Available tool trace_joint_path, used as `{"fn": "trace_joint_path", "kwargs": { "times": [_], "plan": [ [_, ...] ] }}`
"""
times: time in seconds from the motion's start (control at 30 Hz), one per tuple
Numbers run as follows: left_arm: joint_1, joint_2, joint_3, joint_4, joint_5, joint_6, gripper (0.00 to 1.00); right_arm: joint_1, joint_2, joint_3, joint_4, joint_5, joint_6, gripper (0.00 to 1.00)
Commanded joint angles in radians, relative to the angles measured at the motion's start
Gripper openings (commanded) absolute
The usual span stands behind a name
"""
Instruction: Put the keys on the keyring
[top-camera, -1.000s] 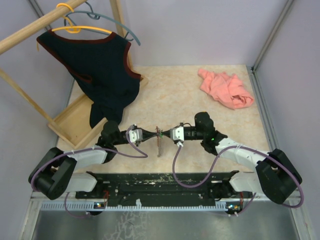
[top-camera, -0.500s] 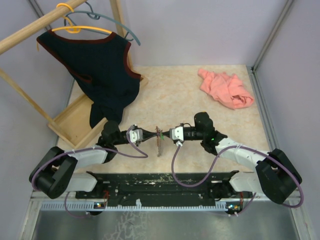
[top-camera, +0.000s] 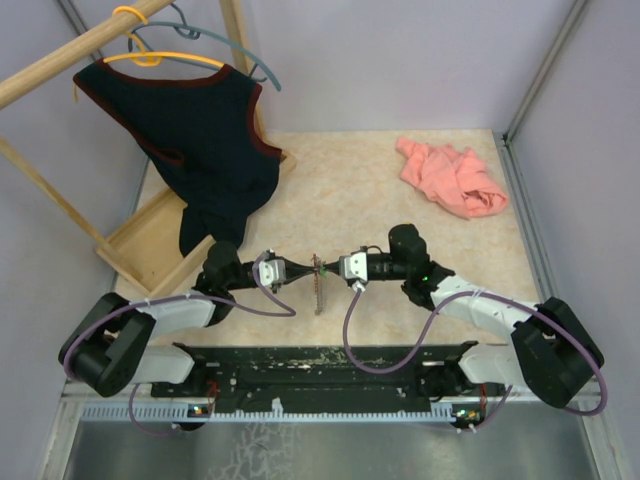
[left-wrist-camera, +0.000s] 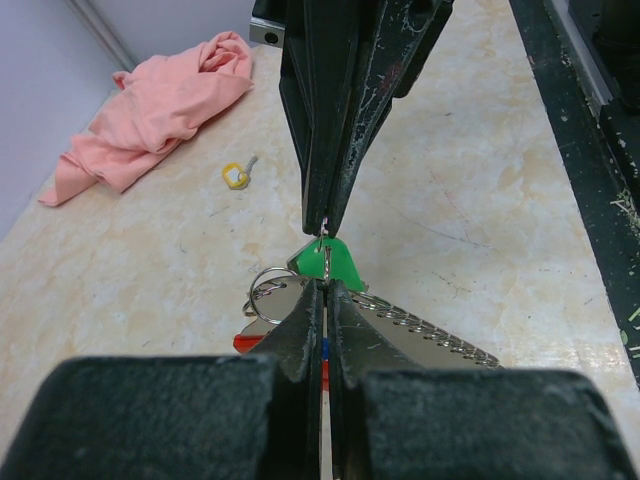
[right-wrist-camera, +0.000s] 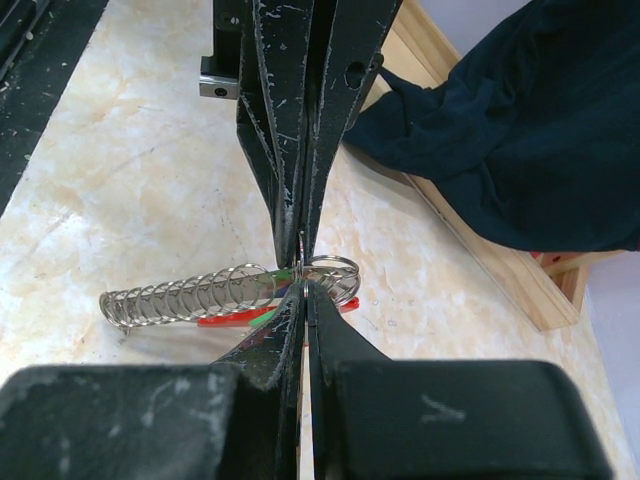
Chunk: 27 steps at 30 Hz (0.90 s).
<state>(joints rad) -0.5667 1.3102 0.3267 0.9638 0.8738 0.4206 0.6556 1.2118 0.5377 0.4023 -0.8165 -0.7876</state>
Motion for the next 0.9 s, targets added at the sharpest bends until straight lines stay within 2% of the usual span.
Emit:
{"fn": "trace_joint_path", "kwargs": {
  "times": [0.0,0.2,0.57,0.87],
  "plan": [
    [0.004,0.005,0.0,0.039,0.029,0.012,0.0,-0.005,-0.001,0.036,0.049,-0.043,0.017,0.0],
    [0.003,0.0,-0.001,0.039,0.017,0.01,0.0,-0.006,-0.001,0.042,0.039,-0.062,0.021,0.0],
    [0.004,-0.006,-0.007,0.038,0.015,0.018,0.0,-0.006,-0.019,0.038,0.004,-0.003,0.021,0.0],
    [0.004,-0.003,-0.005,0.038,0.021,0.019,0.0,-0.006,-0.017,0.037,0.042,-0.045,0.04,0.0]
  ]
}}
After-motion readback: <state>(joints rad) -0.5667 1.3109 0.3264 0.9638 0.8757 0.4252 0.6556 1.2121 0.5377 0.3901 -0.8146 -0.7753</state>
